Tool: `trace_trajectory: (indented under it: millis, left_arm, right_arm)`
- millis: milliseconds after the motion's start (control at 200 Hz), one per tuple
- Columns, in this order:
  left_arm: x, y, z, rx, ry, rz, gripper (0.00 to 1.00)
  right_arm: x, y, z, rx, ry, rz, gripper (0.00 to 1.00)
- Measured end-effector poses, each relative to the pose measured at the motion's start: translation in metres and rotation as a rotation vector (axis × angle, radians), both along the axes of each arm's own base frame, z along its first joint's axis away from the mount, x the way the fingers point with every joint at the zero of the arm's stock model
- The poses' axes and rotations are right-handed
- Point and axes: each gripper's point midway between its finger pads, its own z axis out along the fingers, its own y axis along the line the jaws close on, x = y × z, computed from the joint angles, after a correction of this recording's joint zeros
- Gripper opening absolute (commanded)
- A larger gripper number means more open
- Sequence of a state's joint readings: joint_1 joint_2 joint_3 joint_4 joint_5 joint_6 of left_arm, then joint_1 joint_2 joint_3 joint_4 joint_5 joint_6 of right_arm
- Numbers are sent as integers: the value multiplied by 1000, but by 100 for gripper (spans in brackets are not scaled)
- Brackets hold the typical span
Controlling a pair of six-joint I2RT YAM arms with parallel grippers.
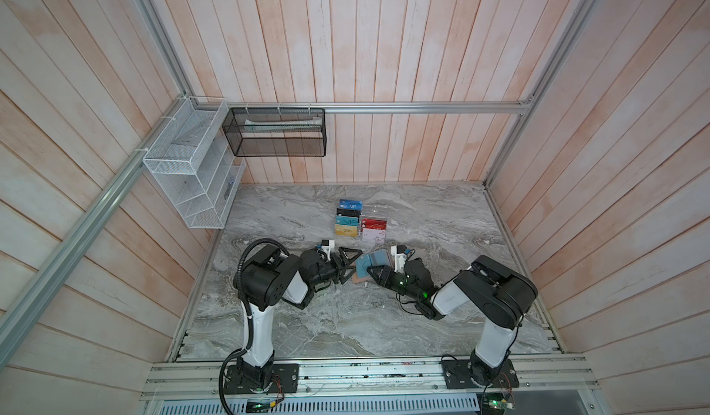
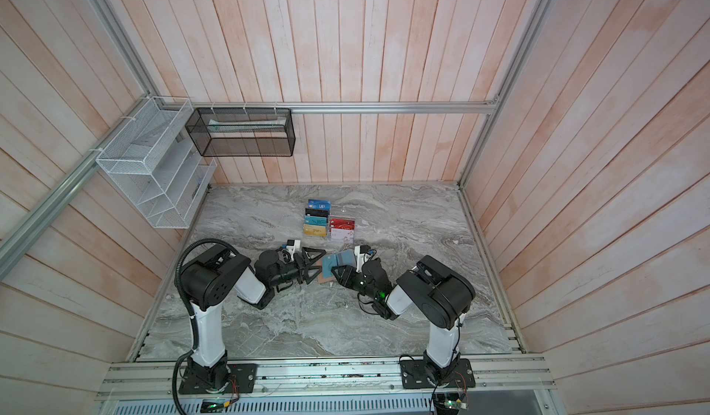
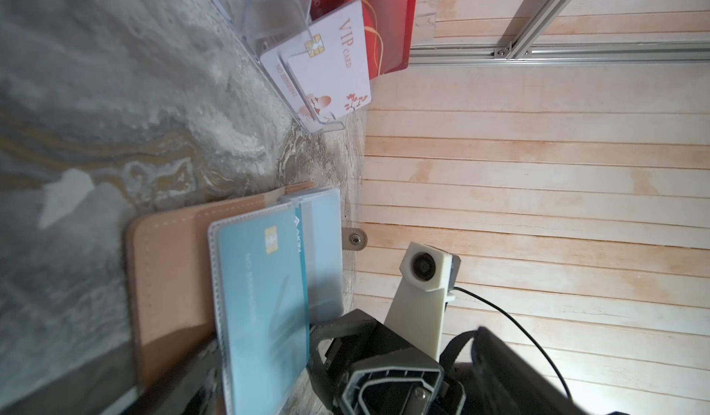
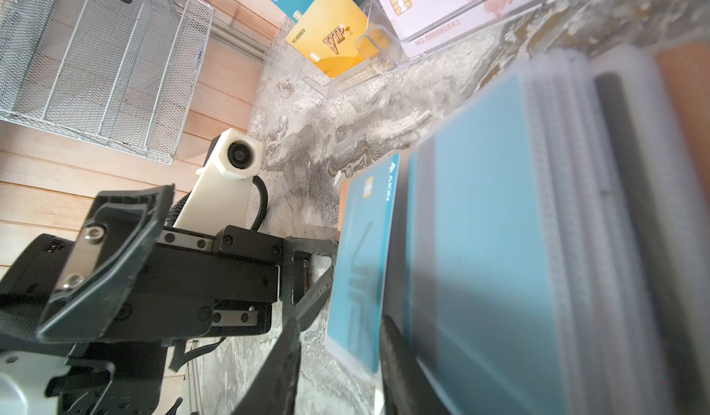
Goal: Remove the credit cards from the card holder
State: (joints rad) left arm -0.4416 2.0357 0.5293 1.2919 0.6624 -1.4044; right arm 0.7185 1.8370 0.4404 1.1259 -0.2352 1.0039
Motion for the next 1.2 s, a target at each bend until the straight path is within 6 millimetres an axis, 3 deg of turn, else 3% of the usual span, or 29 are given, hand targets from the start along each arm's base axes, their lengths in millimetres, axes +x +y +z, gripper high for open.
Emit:
trace_trajectory:
  millis: [255, 765, 1200]
  left_arm:
    - [-1, 0, 0, -1, -3, 0, 100]
    - [-5, -5, 0, -9, -8, -20, 100]
    - [-10, -9, 1, -10, -8, -65, 99]
  right_arm:
    - [0, 2, -3, 17, 9, 4, 25]
    - [6, 6, -9, 42, 16, 18, 19]
    - [15, 14, 2, 83, -5, 34, 19]
